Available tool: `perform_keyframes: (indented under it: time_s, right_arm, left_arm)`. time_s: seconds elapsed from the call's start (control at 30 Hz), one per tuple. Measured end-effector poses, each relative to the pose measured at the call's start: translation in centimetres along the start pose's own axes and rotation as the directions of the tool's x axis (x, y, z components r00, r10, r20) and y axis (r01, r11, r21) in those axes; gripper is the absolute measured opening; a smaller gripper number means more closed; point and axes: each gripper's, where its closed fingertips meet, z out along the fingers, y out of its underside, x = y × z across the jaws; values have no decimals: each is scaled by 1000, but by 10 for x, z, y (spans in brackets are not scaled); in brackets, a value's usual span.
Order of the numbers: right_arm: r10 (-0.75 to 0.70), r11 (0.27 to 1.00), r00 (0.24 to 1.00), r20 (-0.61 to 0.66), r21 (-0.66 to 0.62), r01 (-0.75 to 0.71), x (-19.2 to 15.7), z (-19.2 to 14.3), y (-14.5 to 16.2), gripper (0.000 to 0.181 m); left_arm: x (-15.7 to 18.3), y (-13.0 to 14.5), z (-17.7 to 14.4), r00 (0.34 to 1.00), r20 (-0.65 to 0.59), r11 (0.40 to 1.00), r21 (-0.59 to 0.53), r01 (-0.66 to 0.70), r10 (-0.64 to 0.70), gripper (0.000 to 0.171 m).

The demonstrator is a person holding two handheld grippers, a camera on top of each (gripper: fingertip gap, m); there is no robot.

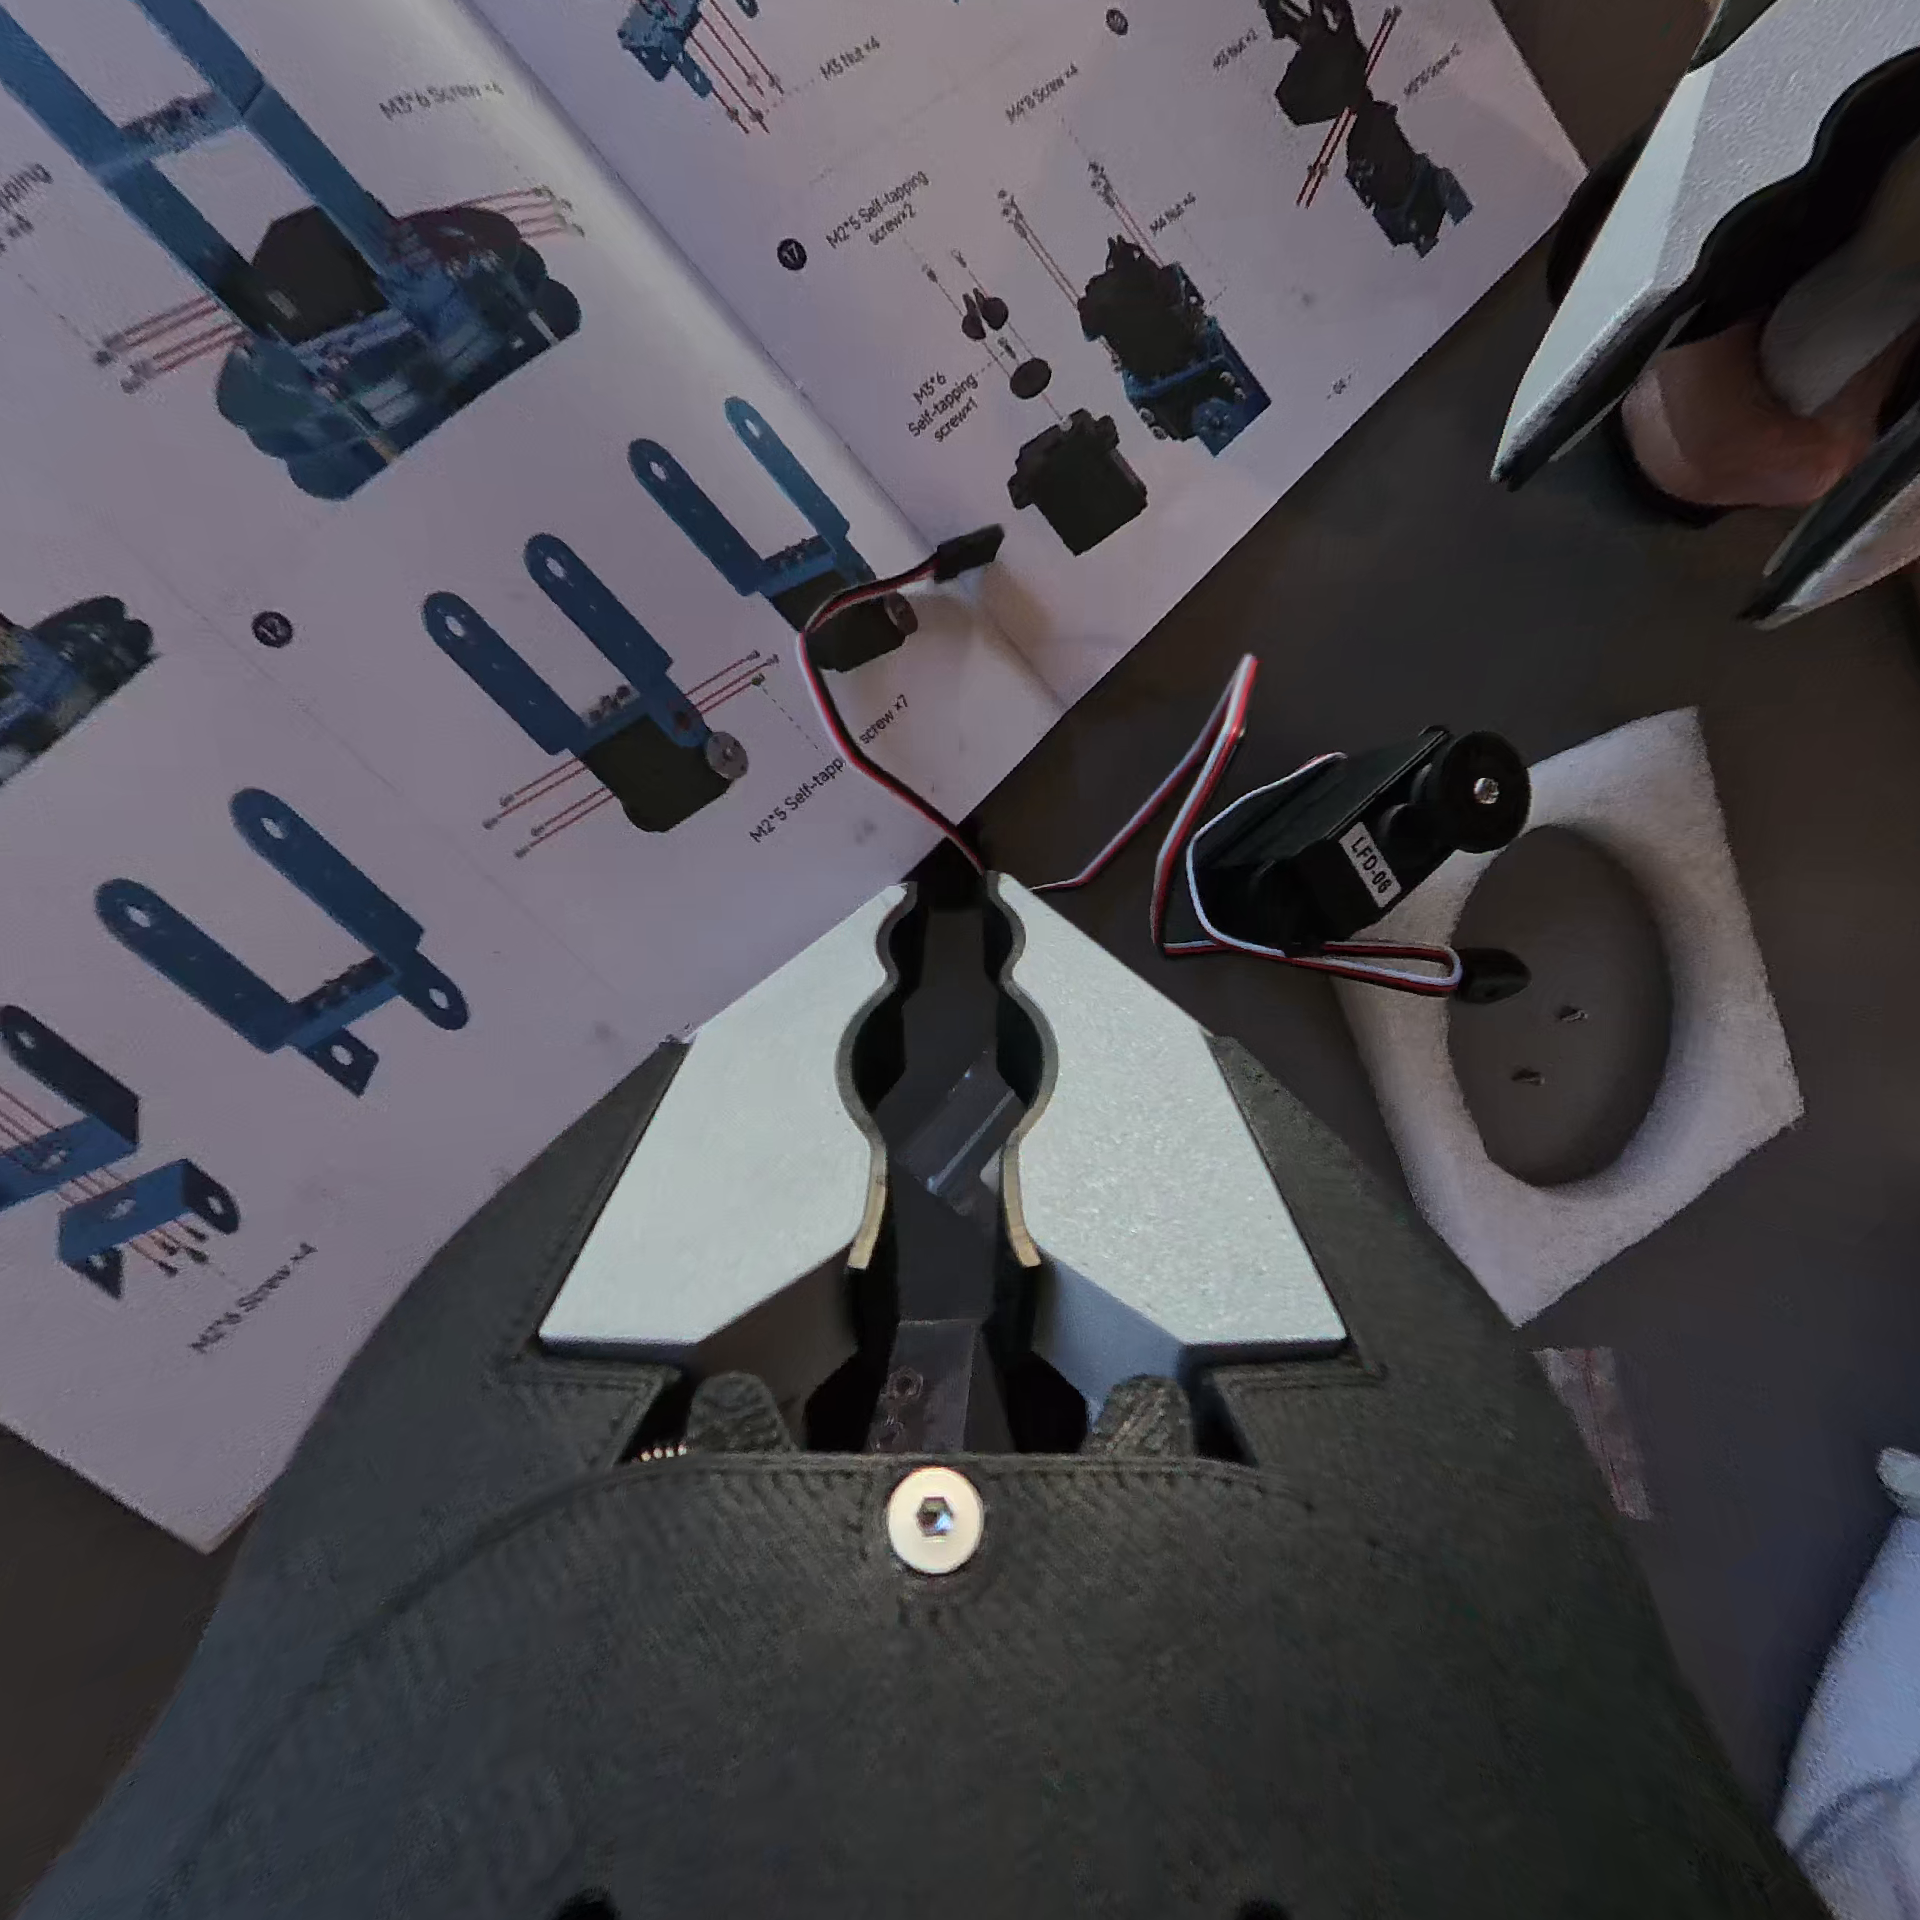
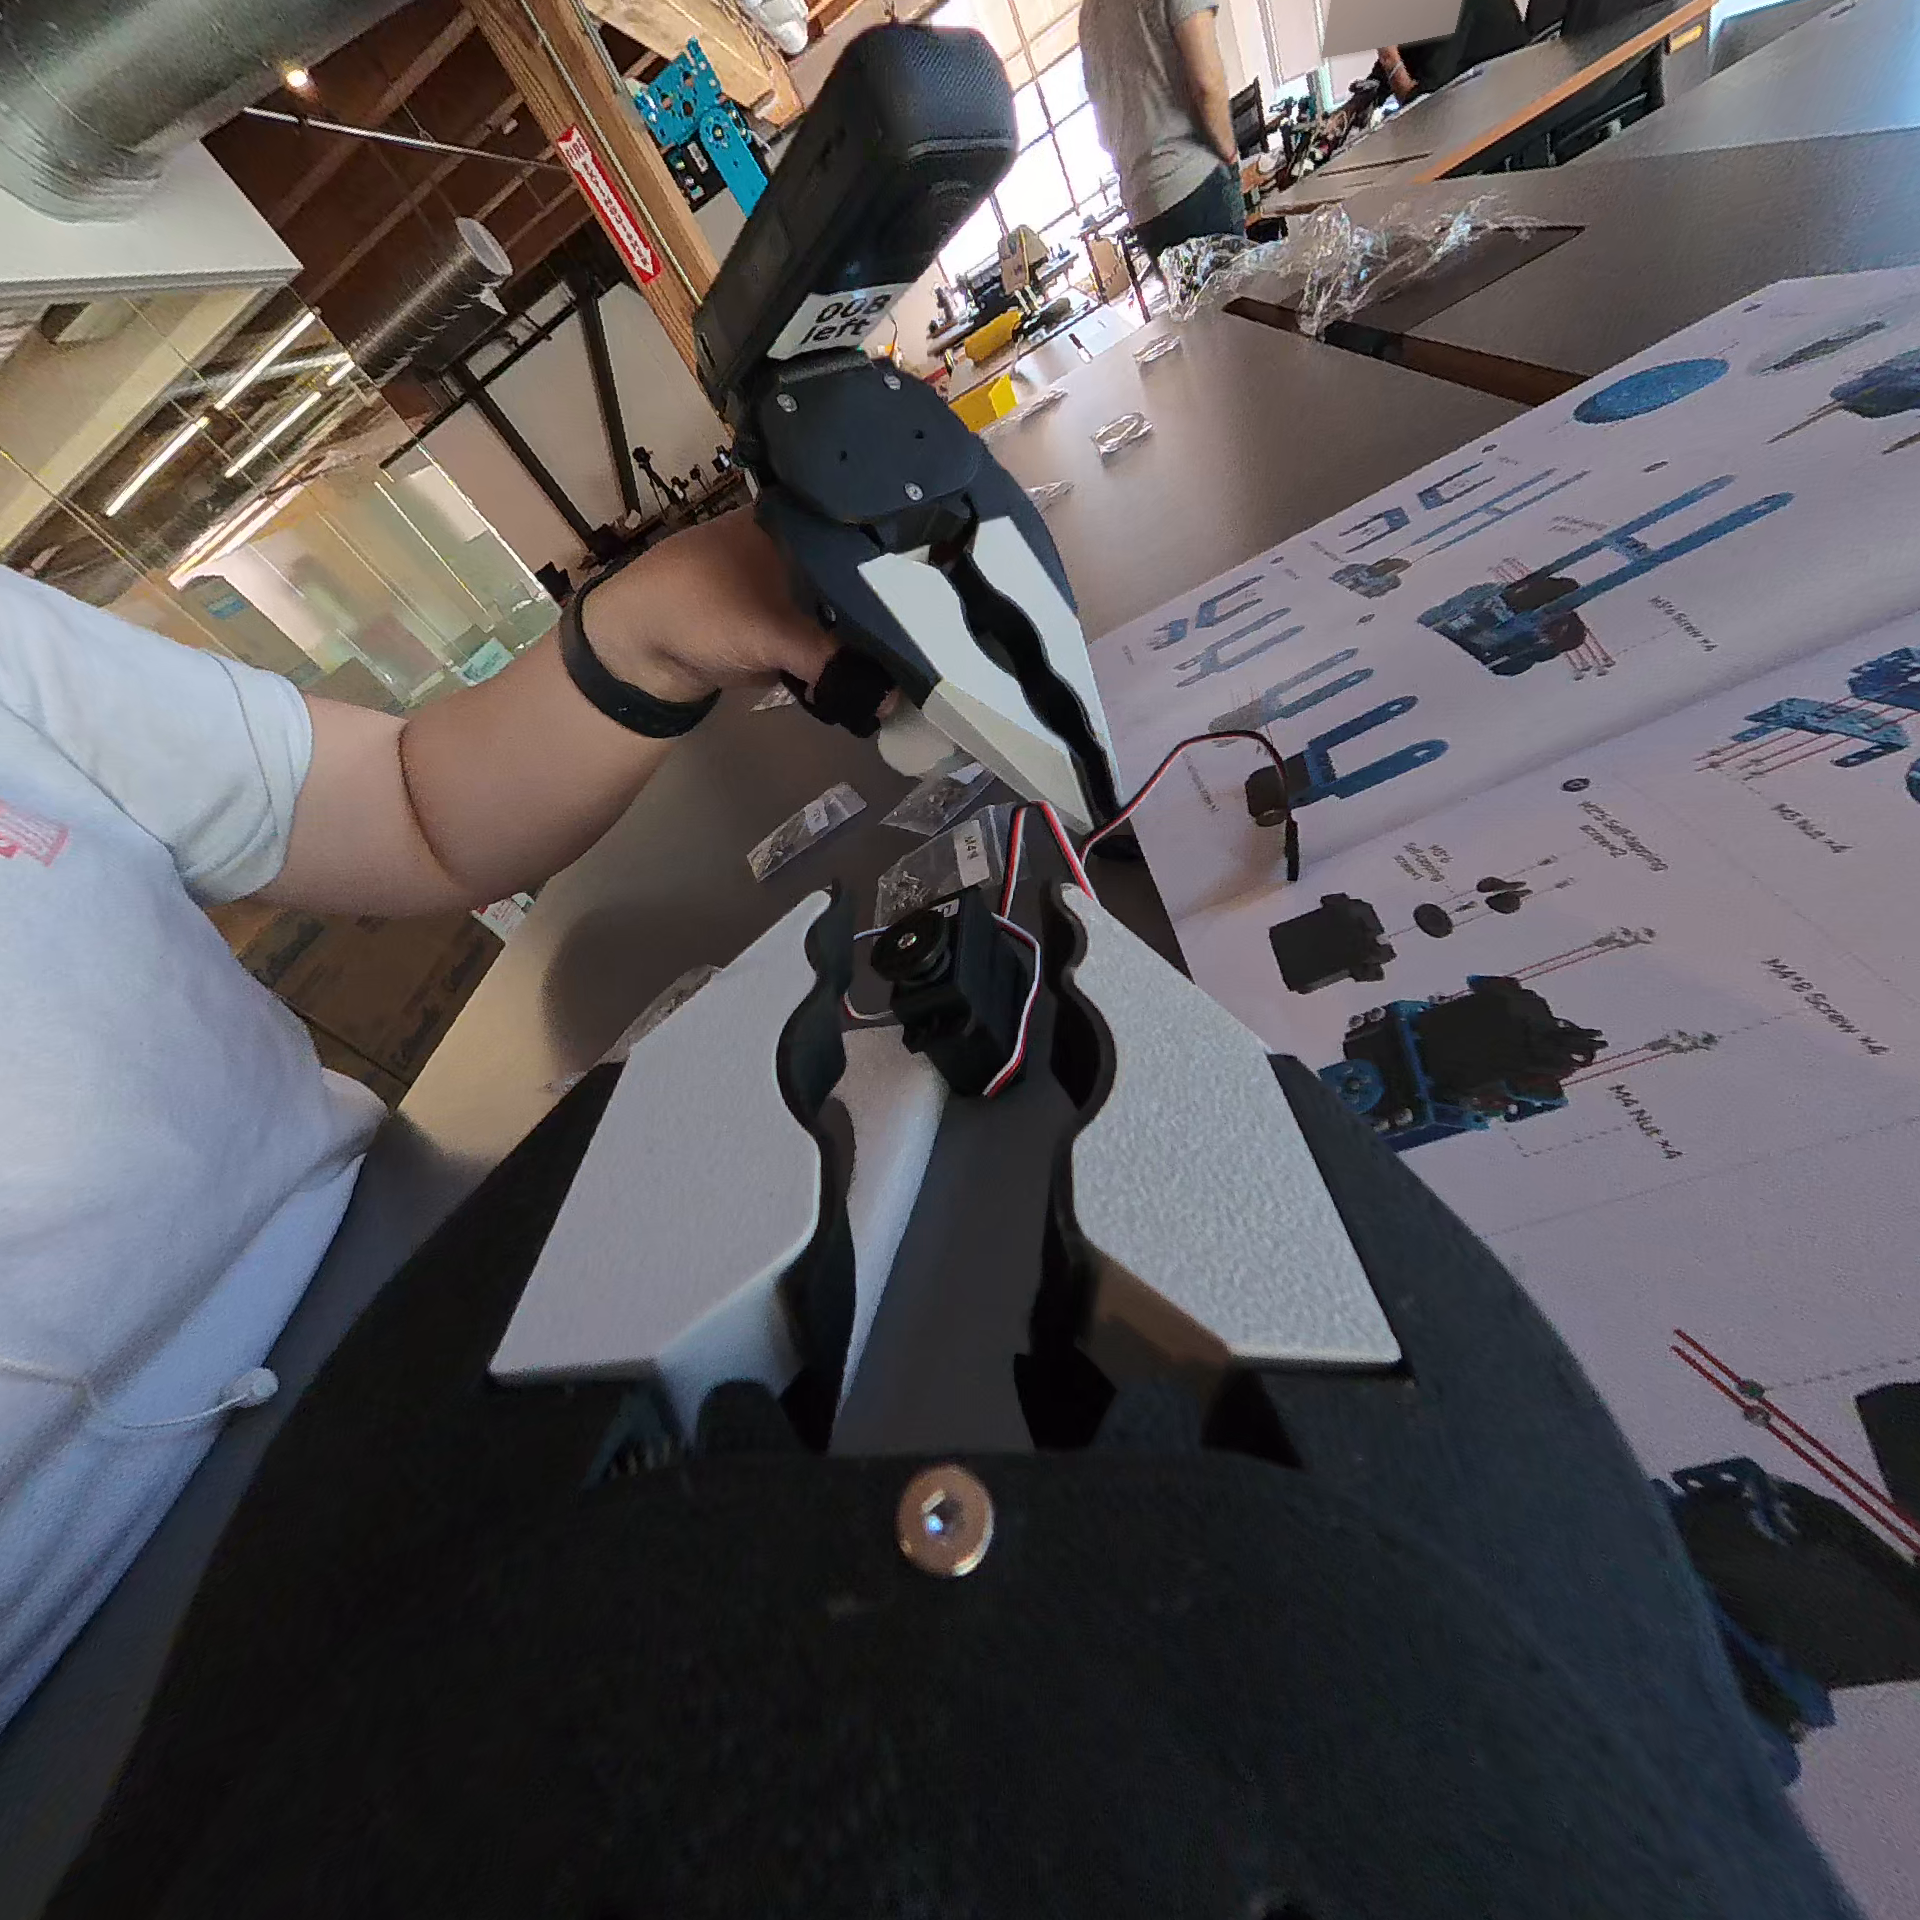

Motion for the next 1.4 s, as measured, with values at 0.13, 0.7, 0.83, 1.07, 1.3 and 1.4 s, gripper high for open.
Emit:
perform_keyframes:
  time_s: [0.13,0.7,0.83,1.07,1.3,1.4]
  right_arm:
    - [-39,999,999,-26,32,39,1,-7,-8,34]
    - [18,824,840,-543,484,295,54,-129,-83,32]
    - [-27,854,831,-555,420,308,54,-117,-78,32]
    - [-14,874,847,-532,406,269,58,-110,-72,32]
    - [-18,884,856,-517,392,255,59,-106,-69,32]
    - [-18,890,867,-498,388,241,58,-103,-67,32]
  left_arm:
    - [2,0,7,1000,6,1000,-5,-7,7,9]
    - [9,-3,12,976,73,979,-33,-201,203,9]
    - [14,-8,9,986,23,986,13,-165,165,9]
    - [13,-9,-13,971,47,970,49,-236,234,9]
    - [19,-15,4,790,122,797,-10,-604,601,12]
    - [22,-14,4,573,85,578,-56,-814,815,15]
